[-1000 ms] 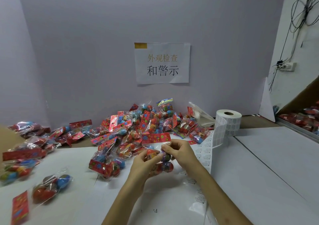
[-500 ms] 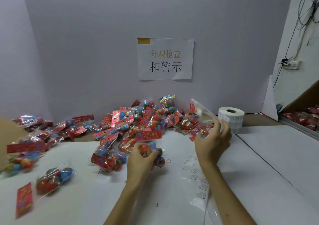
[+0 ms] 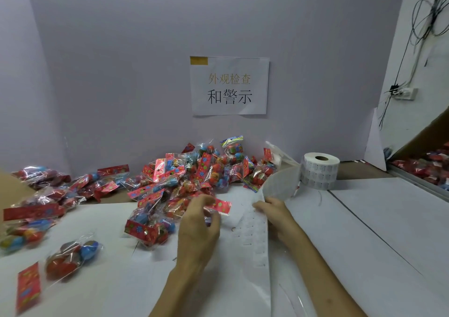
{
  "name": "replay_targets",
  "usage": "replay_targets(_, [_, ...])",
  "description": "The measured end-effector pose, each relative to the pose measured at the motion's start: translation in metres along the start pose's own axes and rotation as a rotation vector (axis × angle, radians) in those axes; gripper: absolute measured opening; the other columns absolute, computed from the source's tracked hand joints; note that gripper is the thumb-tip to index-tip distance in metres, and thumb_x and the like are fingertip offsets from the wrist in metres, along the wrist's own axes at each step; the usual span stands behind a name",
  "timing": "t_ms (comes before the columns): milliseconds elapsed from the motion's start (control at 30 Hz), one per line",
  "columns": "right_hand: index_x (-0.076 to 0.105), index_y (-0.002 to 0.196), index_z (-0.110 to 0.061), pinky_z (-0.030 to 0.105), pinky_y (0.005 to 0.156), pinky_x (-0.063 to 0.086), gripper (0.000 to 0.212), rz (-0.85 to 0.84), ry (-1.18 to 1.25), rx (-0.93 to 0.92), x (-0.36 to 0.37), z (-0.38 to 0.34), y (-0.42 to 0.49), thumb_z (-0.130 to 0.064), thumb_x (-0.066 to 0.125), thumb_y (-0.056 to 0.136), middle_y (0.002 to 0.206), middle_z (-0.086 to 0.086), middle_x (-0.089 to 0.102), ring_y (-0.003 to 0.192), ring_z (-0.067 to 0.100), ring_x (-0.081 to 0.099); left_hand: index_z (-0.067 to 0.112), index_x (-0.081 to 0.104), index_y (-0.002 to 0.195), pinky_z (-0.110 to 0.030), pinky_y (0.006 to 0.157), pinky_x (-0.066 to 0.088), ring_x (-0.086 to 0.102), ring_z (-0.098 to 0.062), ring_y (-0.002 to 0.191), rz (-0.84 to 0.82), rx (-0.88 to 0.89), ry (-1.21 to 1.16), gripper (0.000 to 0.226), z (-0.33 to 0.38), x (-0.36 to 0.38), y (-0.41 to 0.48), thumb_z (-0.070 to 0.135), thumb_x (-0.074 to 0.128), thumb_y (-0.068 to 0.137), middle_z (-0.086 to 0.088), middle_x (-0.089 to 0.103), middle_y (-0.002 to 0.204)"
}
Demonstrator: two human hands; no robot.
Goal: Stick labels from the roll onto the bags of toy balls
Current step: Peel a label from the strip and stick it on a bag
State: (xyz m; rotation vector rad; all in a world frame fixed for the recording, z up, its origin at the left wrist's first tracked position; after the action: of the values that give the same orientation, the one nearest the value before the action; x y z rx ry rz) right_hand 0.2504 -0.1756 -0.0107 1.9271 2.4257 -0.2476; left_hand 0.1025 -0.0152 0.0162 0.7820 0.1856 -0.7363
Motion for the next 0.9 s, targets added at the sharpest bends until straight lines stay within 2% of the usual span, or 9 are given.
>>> replay_targets(100, [0.070,0.095,-0.011,0.034,0.066,0.058,0.006,-0.079,0.119,0.023,0.005,-0.002,-0.001,-0.014,0.065,0.094,0.085,0.011,0.076,0.078,0.026,0.074,0.026,0.062,0.105,-0.014,0.070,0.056,0.067,0.000,0.083,-0.140,-0.025,-0.075,0.021,-0.001,0.010,-0.003,0.014,0.073,0.092,0.009,0.069,0.100])
replay_targets(200, [0.067,0.114,-0.004,0.050,0.089,0.059,0.021,-0.126,0.355,0.063,0.004,-0.004,0.001,-0.015,0.063,0.096,0.102,0.017,0.077,0.098,0.036,0.073,0.028,0.057,0.114,-0.030,0.079,0.059,0.066,-0.002,0.088,-0.245,-0.039,-0.068,0.027,-0.003,0.016,-0.005,0.027,0.073,0.092,0.013,0.066,0.104])
replay_targets(300, [0.063,0.125,-0.004,0.059,0.103,0.049,0.031,-0.160,0.498,0.093,0.003,-0.006,-0.001,-0.020,0.059,0.099,0.116,0.021,0.072,0.110,0.041,0.068,0.032,0.046,0.129,-0.029,0.083,0.058,0.066,-0.002,0.092,-0.330,-0.124,-0.096,0.046,-0.006,0.018,-0.005,0.037,0.073,0.092,0.015,0.064,0.110])
replay_targets(433, [0.056,0.138,-0.009,0.060,0.108,0.044,0.041,-0.211,0.592,0.100,0.005,-0.008,-0.002,-0.029,0.054,0.101,0.126,0.020,0.068,0.118,0.042,0.064,0.035,0.040,0.136,-0.022,0.061,0.056,0.069,-0.014,0.087,-0.396,-0.370,-0.381,0.063,-0.005,0.017,-0.002,0.032,0.079,0.088,0.000,0.070,0.111])
replay_targets(500, [0.051,0.144,-0.011,0.061,0.110,0.041,0.048,-0.229,0.630,0.109,0.006,-0.007,-0.001,-0.034,0.053,0.102,0.134,0.020,0.064,0.123,0.043,0.060,0.037,0.041,0.137,-0.021,0.059,0.056,0.071,-0.019,0.090,-0.433,-0.457,-0.452,0.066,-0.004,0.016,-0.002,0.029,0.082,0.085,-0.002,0.071,0.108])
replay_targets(633, [0.053,0.144,-0.011,0.058,0.111,0.041,0.054,-0.245,0.635,0.119,0.007,-0.006,0.001,-0.046,0.046,0.103,0.136,0.019,0.063,0.126,0.040,0.059,0.033,0.044,0.138,-0.048,0.076,0.053,0.067,-0.042,0.093,-0.527,-0.556,-0.585,0.066,-0.004,0.020,-0.008,0.012,0.080,0.086,-0.013,0.076,0.110])
replay_targets(767, [0.054,0.141,-0.011,0.059,0.111,0.042,0.047,-0.261,0.556,0.092,0.008,-0.005,0.003,-0.041,0.047,0.105,0.135,0.018,0.064,0.125,0.040,0.060,0.032,0.046,0.139,-0.027,0.047,0.046,0.059,-0.015,0.057,-0.537,-0.572,-0.601,0.068,-0.002,0.018,-0.008,-0.002,0.072,0.087,-0.018,0.072,0.115])
replay_targets(833, [0.054,0.135,-0.011,0.053,0.103,0.051,0.038,-0.170,0.361,0.003,0.011,-0.005,0.002,-0.029,0.057,0.102,0.131,0.016,0.066,0.115,0.033,0.066,0.036,0.047,0.136,-0.040,0.064,0.062,0.073,-0.021,0.076,-0.500,-0.567,-0.609,0.069,-0.004,0.018,-0.008,-0.009,0.067,0.087,-0.015,0.074,0.114])
replay_targets(900, [0.044,0.134,-0.018,0.045,0.096,0.055,0.045,0.023,-0.010,-0.150,0.010,-0.007,-0.003,-0.027,0.067,0.097,0.137,0.010,0.060,0.113,0.025,0.064,0.035,0.051,0.134,-0.058,0.090,0.058,0.073,-0.035,0.099,-0.412,-0.581,-0.600,0.070,-0.008,0.015,-0.007,-0.013,0.064,0.085,-0.014,0.075,0.109])
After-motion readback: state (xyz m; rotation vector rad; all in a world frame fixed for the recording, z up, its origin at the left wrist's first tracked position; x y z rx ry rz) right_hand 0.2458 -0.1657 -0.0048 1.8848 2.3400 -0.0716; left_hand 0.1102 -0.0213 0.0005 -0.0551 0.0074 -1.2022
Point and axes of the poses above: each hand's wrist, its own y-axis towards the middle knuckle, its own x-axis out of the palm, z = x × y, the point moved 4 cm from there along y, towards the middle knuckle
